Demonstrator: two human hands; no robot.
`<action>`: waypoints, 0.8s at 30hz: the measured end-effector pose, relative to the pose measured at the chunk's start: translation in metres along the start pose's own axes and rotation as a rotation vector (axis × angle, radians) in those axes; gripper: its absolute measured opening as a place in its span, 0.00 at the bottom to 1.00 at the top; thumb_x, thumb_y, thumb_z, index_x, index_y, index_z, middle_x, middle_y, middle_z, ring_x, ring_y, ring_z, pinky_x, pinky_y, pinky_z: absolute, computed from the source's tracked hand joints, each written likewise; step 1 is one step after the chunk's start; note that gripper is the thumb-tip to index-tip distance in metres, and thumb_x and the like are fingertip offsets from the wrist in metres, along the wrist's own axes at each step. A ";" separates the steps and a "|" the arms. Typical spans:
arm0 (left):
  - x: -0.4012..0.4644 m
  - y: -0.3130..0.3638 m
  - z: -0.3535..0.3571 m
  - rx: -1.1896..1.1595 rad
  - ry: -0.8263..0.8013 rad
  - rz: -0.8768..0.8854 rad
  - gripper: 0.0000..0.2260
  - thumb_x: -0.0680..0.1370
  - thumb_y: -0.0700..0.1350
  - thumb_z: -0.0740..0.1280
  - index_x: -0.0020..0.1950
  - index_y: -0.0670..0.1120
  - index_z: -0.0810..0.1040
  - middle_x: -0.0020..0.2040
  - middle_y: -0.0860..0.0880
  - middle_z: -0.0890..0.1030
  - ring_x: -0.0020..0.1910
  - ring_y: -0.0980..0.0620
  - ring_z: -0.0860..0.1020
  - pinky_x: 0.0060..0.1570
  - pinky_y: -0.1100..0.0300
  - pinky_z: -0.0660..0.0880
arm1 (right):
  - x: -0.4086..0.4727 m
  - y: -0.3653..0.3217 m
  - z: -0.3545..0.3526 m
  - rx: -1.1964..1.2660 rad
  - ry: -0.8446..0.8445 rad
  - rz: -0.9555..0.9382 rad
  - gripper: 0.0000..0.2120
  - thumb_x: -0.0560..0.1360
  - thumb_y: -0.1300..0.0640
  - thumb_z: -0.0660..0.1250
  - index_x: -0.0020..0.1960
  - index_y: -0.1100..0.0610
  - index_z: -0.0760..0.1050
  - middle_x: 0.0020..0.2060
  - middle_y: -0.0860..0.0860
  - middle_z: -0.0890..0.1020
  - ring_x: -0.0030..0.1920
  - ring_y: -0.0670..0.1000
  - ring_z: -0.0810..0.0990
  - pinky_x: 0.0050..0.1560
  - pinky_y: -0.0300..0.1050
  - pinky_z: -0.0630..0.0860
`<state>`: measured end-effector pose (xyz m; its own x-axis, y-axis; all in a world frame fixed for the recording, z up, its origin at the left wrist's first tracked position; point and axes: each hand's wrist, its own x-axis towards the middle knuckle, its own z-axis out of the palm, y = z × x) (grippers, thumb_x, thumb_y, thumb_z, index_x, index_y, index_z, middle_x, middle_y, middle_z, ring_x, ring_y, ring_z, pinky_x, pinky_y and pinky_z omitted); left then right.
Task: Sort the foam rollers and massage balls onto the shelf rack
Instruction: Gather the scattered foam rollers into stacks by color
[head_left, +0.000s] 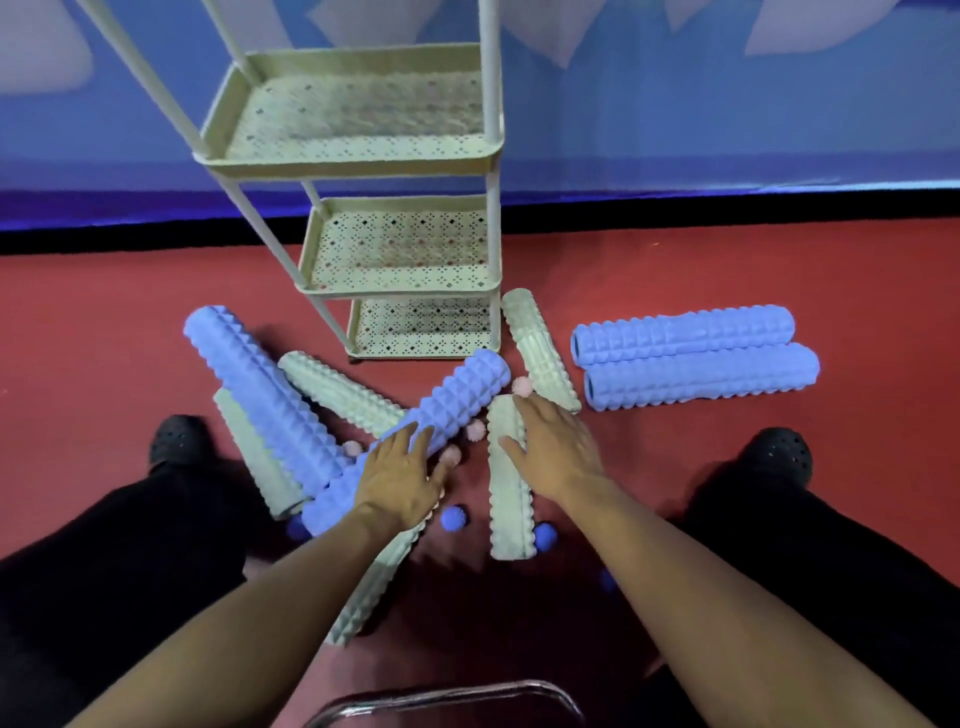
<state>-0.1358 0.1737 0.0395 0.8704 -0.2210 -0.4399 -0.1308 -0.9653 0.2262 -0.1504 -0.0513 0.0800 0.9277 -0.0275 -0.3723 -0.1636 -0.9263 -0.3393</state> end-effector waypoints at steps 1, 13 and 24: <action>-0.005 -0.011 0.001 -0.018 0.004 -0.024 0.38 0.76 0.70 0.46 0.80 0.50 0.60 0.79 0.46 0.61 0.77 0.43 0.60 0.75 0.48 0.58 | -0.002 -0.011 0.003 -0.007 -0.002 -0.006 0.29 0.82 0.40 0.57 0.79 0.50 0.59 0.79 0.49 0.62 0.77 0.54 0.62 0.75 0.50 0.60; 0.012 -0.121 0.040 -0.112 -0.103 -0.194 0.39 0.76 0.67 0.64 0.80 0.50 0.56 0.77 0.47 0.64 0.74 0.44 0.65 0.68 0.47 0.65 | 0.017 -0.060 0.042 -0.101 -0.152 -0.030 0.32 0.82 0.37 0.54 0.81 0.49 0.54 0.80 0.49 0.58 0.78 0.54 0.59 0.76 0.50 0.58; 0.066 -0.147 0.075 -0.174 -0.181 -0.235 0.41 0.69 0.69 0.70 0.74 0.47 0.64 0.70 0.47 0.73 0.68 0.44 0.72 0.62 0.48 0.70 | 0.051 -0.055 0.083 -0.070 -0.265 -0.031 0.33 0.81 0.38 0.57 0.81 0.46 0.52 0.80 0.47 0.57 0.79 0.53 0.59 0.77 0.54 0.60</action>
<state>-0.0944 0.2908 -0.0883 0.7666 -0.0312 -0.6414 0.1599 -0.9581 0.2377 -0.1214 0.0290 0.0081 0.8100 0.0922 -0.5792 -0.1045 -0.9491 -0.2972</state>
